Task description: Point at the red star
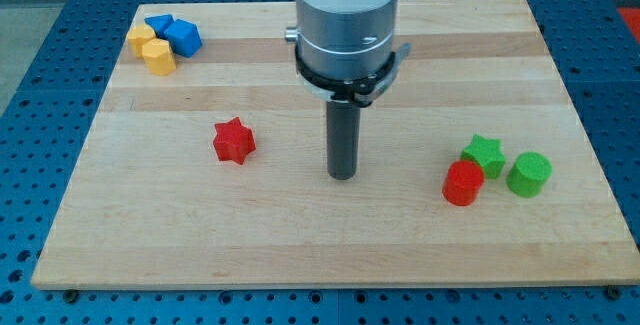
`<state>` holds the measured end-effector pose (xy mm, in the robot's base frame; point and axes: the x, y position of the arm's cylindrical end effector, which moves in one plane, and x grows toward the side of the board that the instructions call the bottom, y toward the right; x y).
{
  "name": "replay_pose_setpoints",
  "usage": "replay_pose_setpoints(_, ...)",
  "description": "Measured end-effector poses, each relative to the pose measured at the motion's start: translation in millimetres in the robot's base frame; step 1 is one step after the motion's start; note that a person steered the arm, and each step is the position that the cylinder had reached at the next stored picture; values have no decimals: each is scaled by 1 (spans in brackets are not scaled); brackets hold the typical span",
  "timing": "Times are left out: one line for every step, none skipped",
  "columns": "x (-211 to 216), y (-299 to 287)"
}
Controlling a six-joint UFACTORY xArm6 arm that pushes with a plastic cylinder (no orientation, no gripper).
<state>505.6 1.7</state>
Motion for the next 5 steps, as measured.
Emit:
replay_pose_setpoints(26, -14)
replay_pose_setpoints(48, -41)
replay_pose_setpoints(55, -110)
replay_pose_setpoints(53, -120)
replay_pose_setpoints(29, -129)
